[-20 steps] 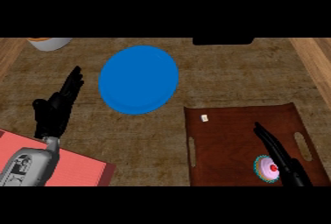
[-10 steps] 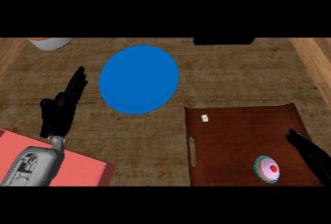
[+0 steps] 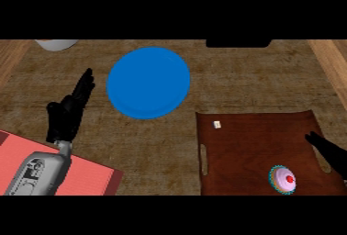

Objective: Pick the cupcake from the tray and place it in the plate

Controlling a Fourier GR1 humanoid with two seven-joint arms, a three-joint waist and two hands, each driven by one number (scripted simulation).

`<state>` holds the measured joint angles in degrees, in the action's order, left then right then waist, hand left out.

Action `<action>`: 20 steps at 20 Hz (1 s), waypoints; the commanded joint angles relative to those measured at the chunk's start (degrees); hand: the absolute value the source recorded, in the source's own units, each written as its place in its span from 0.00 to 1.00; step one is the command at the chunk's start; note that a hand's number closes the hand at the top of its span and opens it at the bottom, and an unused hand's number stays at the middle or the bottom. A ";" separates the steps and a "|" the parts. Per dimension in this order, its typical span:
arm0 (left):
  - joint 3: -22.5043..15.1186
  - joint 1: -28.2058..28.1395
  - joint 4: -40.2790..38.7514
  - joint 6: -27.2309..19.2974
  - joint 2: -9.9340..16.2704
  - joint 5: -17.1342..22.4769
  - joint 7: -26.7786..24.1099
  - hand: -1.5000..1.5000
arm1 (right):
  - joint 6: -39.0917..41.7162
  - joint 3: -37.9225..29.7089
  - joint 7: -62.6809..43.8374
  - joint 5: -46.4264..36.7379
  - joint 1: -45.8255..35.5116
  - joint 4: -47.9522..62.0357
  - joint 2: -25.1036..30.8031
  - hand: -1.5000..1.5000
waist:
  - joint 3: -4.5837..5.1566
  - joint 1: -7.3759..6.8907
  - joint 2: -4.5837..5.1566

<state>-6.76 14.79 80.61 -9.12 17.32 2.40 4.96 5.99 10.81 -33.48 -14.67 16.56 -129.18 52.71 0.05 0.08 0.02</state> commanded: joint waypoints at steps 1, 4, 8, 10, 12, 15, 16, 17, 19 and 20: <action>-0.25 0.93 2.03 0.05 -1.47 -1.48 3.15 0.50 | 4.26 2.79 -2.82 -2.13 -4.34 3.10 -4.91 0.00 | -0.05 -0.19 -0.02; 0.65 -0.69 2.60 1.20 -1.49 -1.78 1.64 0.50 | 5.80 5.29 -2.34 -5.38 -8.16 8.02 -9.06 0.00 | -0.05 -0.26 0.00; 1.66 1.64 -1.95 1.08 -2.93 -2.46 -0.11 0.50 | 8.17 6.52 -0.88 -8.91 -7.07 12.57 -9.75 0.00 | -0.06 0.08 0.03; 1.91 -0.37 2.96 1.50 -2.27 -2.26 3.40 0.50 | 11.87 5.61 -2.19 -7.59 -10.32 14.88 -10.47 0.00 | -0.06 -0.25 -0.02; 2.82 -0.88 1.71 2.73 -2.24 -2.74 1.44 0.50 | 12.93 5.94 -2.33 -10.22 -10.64 14.97 -12.68 0.00 | -0.05 -0.14 -0.02; 3.97 0.89 -1.41 2.66 -2.54 -3.01 0.19 0.50 | 8.07 10.45 3.40 -16.82 -6.43 20.68 -15.72 0.00 | -0.07 0.08 0.01; 3.59 -1.02 -0.55 3.07 -3.39 -3.85 -1.74 0.50 | 10.41 7.24 3.29 -15.51 -8.97 21.90 -16.60 0.00 | -0.05 -0.02 -0.02; 2.65 -5.72 5.46 4.20 -2.74 -2.97 0.66 0.50 | 11.21 8.87 0.78 -16.21 -7.32 19.04 -16.99 0.00 | -0.06 -0.17 -0.10; 4.39 -2.15 2.33 4.79 -2.50 -2.70 1.27 0.50 | 7.53 8.88 8.22 -19.42 -6.74 26.22 -18.23 0.00 | -0.07 -0.01 -0.05; 6.59 1.69 1.85 5.76 -0.61 -1.96 3.41 0.50 | 10.55 5.13 9.17 -16.16 -8.51 27.08 -16.09 0.00 | -0.07 0.05 -0.03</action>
<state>-2.91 13.84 82.08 -5.40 14.90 -0.60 5.89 16.06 18.15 -29.47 -29.96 8.04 -107.10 36.71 -0.01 0.03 0.01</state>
